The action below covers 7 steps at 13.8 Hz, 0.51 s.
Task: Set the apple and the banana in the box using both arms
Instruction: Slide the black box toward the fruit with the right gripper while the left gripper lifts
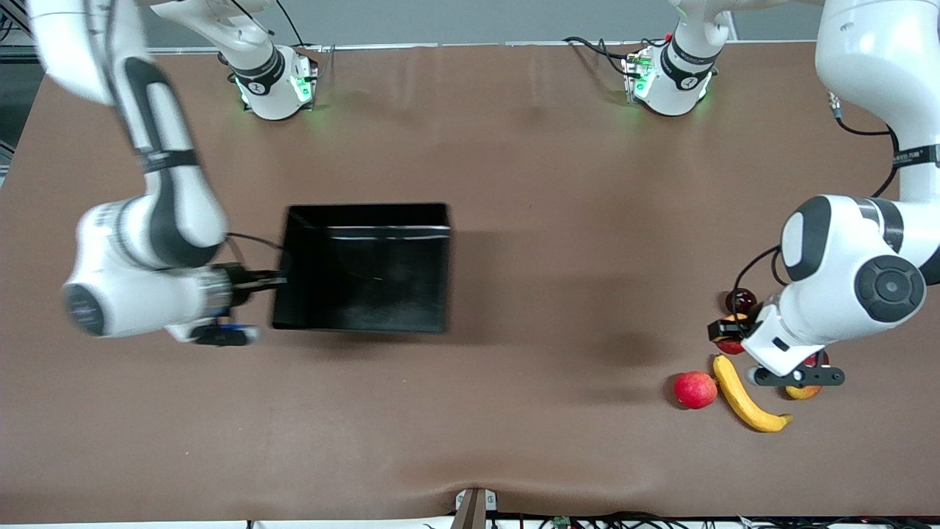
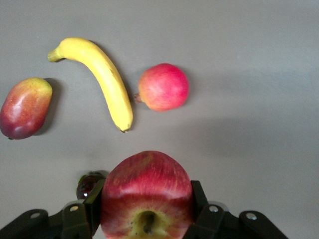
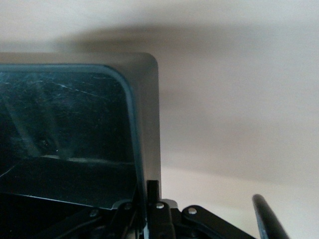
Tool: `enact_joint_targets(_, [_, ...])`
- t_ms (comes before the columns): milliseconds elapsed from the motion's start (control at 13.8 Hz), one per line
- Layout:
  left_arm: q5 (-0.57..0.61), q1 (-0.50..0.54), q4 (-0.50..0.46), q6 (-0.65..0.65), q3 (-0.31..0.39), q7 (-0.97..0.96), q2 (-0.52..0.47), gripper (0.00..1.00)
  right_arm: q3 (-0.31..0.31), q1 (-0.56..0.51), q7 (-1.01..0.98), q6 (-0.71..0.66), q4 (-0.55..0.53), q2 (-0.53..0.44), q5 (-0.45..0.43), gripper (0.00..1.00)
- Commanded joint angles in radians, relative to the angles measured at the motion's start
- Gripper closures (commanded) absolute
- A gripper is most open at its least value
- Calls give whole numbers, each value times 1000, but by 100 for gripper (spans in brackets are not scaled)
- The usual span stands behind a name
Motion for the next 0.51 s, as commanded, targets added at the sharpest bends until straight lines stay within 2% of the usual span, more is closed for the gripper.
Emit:
enact_joint_targets(0, [15,-23,-24,-53,-3,-19,-66,100,-14,114,53,90,0,30,61,100])
enact_joint_targets(218, [5,-75,-26,-88,-3,-114,-82,100,-14,242,151,251,2,109,87,100])
enact_joint_targets(435, [-3,-122,-26,-96,-22,-235,-84,100,-14,354,292,378,60,199,83,100])
